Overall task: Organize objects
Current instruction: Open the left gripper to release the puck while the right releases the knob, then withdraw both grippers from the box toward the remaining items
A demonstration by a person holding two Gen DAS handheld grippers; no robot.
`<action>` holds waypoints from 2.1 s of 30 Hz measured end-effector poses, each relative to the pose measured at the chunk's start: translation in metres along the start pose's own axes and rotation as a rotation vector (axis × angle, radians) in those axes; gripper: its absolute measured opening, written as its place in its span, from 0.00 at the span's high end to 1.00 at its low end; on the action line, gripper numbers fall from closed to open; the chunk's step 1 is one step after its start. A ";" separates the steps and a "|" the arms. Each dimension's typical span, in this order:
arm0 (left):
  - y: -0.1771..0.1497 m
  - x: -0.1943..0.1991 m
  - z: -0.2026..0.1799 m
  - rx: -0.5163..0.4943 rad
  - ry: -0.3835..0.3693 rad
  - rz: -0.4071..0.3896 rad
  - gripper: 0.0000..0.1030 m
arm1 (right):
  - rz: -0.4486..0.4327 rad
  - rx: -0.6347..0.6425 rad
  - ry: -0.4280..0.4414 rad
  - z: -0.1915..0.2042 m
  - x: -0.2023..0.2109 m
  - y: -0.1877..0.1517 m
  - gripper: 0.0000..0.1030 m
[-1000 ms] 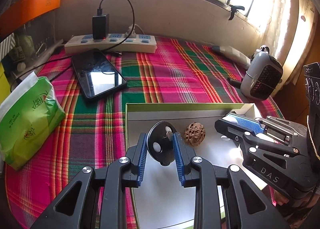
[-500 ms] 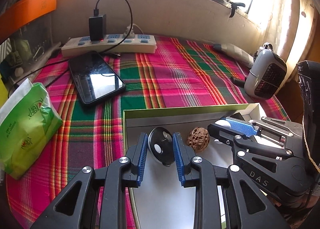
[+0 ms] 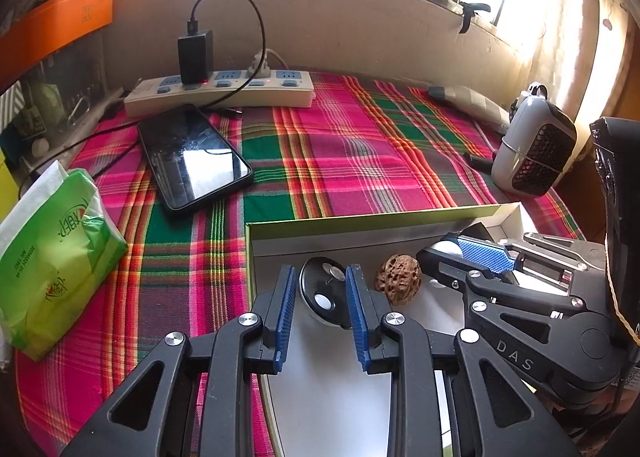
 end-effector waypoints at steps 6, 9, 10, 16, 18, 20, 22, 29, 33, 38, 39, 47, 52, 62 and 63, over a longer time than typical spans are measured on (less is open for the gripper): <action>0.000 0.001 0.000 -0.001 0.000 0.001 0.76 | -0.009 -0.005 -0.007 -0.001 0.001 0.000 0.61; -0.001 0.001 0.000 0.001 0.000 0.003 0.75 | -0.016 -0.012 -0.013 -0.001 0.003 0.001 0.57; -0.001 0.002 0.000 0.004 0.000 0.003 0.74 | -0.016 -0.015 -0.018 -0.002 0.003 0.001 0.57; -0.003 0.010 -0.001 0.005 0.002 -0.008 0.71 | -0.028 -0.023 -0.030 -0.001 0.008 0.000 0.56; -0.003 0.014 0.000 0.007 0.011 -0.012 0.69 | -0.036 -0.021 -0.036 -0.001 0.011 0.001 0.56; -0.004 0.018 0.002 0.014 0.016 -0.015 0.68 | -0.045 -0.023 -0.042 0.000 0.015 0.000 0.56; -0.006 0.022 0.004 0.019 0.020 -0.018 0.68 | -0.054 -0.026 -0.040 0.001 0.019 -0.001 0.56; -0.012 0.042 0.006 0.026 0.028 -0.050 0.68 | -0.086 -0.054 -0.035 0.007 0.035 -0.008 0.56; -0.019 0.055 0.005 0.031 0.035 -0.062 0.68 | -0.113 -0.075 -0.027 0.011 0.047 -0.012 0.56; -0.027 0.070 0.002 0.035 0.034 -0.080 0.68 | -0.143 -0.059 -0.038 0.019 0.063 -0.021 0.56; -0.029 0.073 0.001 0.033 0.035 -0.085 0.68 | -0.147 -0.056 -0.045 0.021 0.066 -0.022 0.56; -0.048 0.090 0.001 0.033 0.052 -0.097 0.68 | -0.177 -0.077 -0.016 0.030 0.083 -0.038 0.56; -0.056 0.098 0.005 0.034 0.079 -0.108 0.68 | -0.189 -0.080 -0.011 0.034 0.090 -0.049 0.56; -0.071 0.112 0.002 0.013 0.095 -0.127 0.68 | -0.196 -0.107 -0.019 0.032 0.101 -0.069 0.56; -0.072 0.113 0.002 0.011 0.100 -0.130 0.68 | -0.197 -0.110 -0.020 0.032 0.102 -0.071 0.56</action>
Point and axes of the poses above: each gripper's, at about its wrist camera, not at the fingertips, and x roughly against the way its jaws point, z to its left, y to its top, the point moved 7 cm from there along -x, roughly the way its jaws point, and after that the axes turned 8 degrees about y, right-handed, at the moved point
